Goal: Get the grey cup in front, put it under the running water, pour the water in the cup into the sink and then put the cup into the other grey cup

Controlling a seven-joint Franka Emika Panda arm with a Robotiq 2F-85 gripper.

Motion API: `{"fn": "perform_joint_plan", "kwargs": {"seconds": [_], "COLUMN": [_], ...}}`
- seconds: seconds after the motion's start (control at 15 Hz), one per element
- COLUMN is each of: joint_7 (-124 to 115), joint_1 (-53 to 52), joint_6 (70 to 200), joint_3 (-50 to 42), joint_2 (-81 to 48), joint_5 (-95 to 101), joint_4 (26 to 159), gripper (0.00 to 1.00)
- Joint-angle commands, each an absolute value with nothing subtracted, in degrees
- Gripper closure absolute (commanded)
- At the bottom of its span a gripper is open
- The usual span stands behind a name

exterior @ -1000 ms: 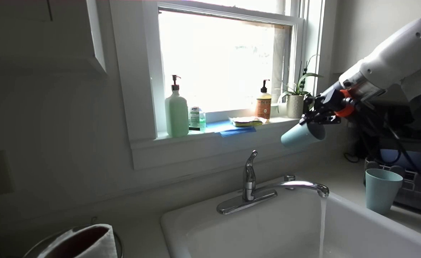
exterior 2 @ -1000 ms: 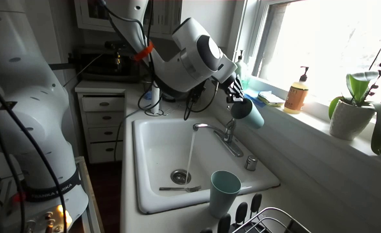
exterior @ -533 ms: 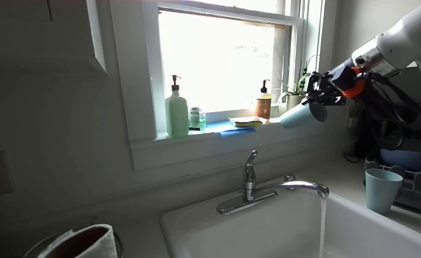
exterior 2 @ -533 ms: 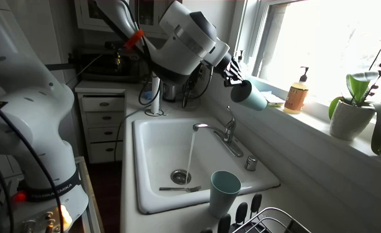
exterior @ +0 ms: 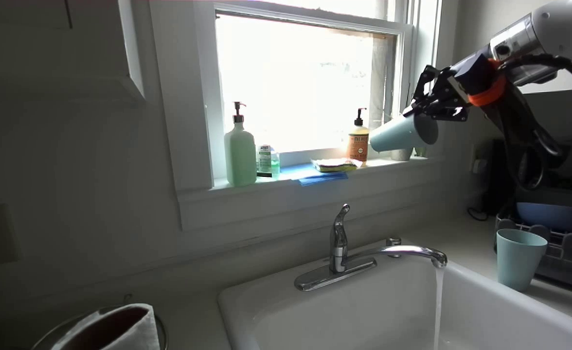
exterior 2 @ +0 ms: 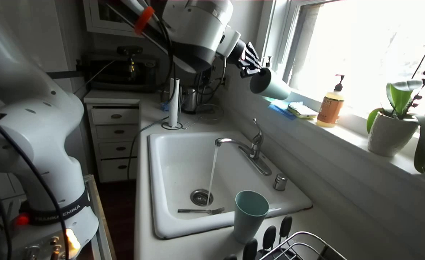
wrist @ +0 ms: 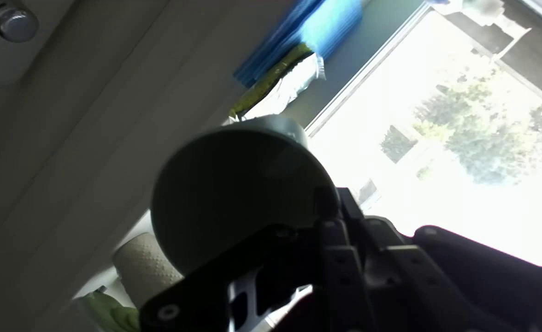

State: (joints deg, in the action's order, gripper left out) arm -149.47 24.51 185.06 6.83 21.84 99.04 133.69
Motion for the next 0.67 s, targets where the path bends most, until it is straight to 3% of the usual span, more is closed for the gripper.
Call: {"fn": "perform_joint_plan", "kwargs": {"seconds": [0.0, 0.07, 0.53, 0.6], "joint_7": [-164.3, -156.6, -155.6, -166.0], "joint_1": [16.8, 11.1, -16.7, -14.7], "joint_6": [180.9, 178.0, 164.2, 163.9], "joint_3": [3.1, -1.2, -22.5, -20.4], "joint_2": [23.3, 23.7, 26.6, 24.4], "joint_5": [113.2, 106.9, 114.5, 123.2], "joint_4": [130.9, 132.1, 133.7, 133.1], "gripper": [0.99, 0.99, 0.99, 0.99]}}
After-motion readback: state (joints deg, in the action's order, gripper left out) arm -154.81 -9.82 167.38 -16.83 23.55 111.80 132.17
